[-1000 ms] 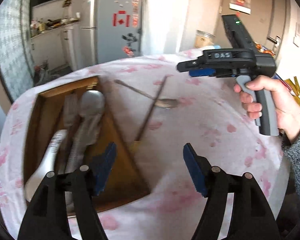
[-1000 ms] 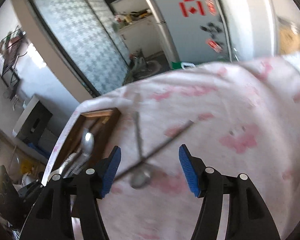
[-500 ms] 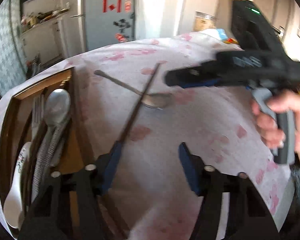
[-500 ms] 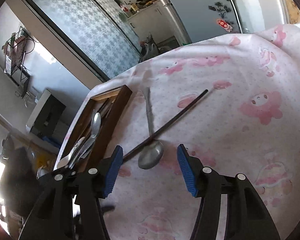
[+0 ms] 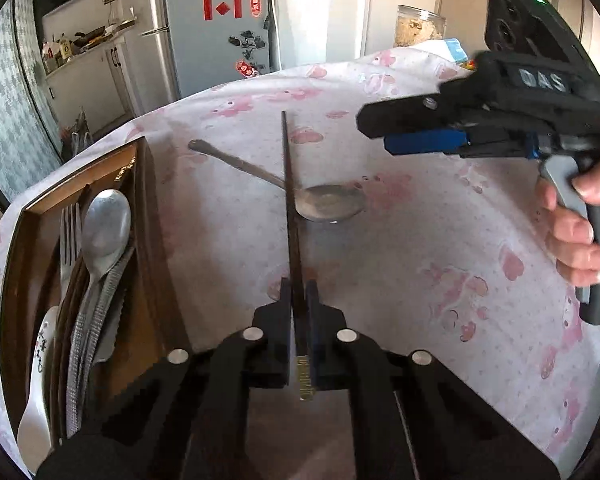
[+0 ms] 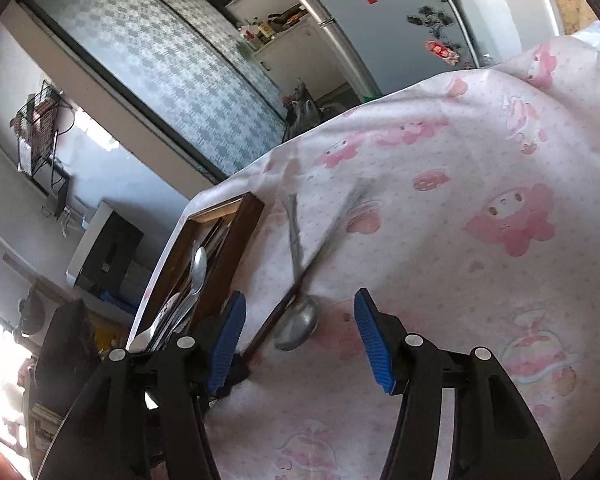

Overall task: Organize utensils
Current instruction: 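Grasp the gold-tipped dark chopstick with the left gripper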

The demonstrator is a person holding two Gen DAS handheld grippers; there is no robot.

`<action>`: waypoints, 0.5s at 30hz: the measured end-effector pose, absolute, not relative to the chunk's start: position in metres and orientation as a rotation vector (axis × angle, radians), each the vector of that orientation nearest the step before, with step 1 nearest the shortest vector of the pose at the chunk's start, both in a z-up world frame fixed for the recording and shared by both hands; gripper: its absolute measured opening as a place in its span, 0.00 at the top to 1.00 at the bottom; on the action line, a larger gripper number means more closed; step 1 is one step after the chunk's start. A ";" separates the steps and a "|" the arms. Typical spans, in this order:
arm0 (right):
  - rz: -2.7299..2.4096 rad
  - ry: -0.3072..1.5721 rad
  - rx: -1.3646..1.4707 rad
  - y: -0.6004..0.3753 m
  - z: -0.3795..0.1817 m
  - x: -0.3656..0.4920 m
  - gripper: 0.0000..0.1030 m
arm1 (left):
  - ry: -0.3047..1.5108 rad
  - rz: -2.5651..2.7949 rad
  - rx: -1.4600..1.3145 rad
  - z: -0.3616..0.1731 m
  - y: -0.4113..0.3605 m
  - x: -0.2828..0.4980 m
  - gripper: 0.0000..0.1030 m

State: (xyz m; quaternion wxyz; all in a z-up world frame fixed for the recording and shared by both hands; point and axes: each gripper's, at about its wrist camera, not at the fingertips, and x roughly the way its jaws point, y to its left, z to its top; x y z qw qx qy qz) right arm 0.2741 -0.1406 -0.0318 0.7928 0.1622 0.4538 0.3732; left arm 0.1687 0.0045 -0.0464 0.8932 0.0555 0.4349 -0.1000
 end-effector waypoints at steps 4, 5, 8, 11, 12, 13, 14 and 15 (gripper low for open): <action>0.780 0.995 0.381 -0.137 -0.038 0.282 0.44 | 0.890 -0.225 0.105 -0.043 0.001 0.162 0.94; 0.780 0.995 0.381 -0.137 -0.038 0.282 0.45 | 0.882 -0.233 0.097 -0.041 0.000 0.160 0.94; 0.786 1.013 0.409 -0.132 -0.043 0.286 0.49 | 0.854 -0.260 0.086 -0.029 -0.006 0.153 0.94; 0.778 1.020 0.409 -0.125 -0.046 0.289 0.75 | 0.843 -0.288 0.082 -0.021 -0.012 0.148 0.94; 0.771 1.017 0.406 -0.125 -0.046 0.288 0.81 | 0.843 -0.296 0.085 -0.020 -0.014 0.146 0.94; 0.756 1.006 0.399 -0.124 -0.044 0.287 0.85 | 0.839 -0.297 0.086 -0.019 -0.014 0.144 0.94; 0.758 0.997 0.400 -0.124 -0.042 0.286 0.85 | 0.836 -0.294 0.087 -0.019 -0.014 0.143 0.94; 0.756 0.988 0.394 -0.124 -0.038 0.283 0.85 | 0.836 -0.297 0.083 -0.019 -0.013 0.142 0.94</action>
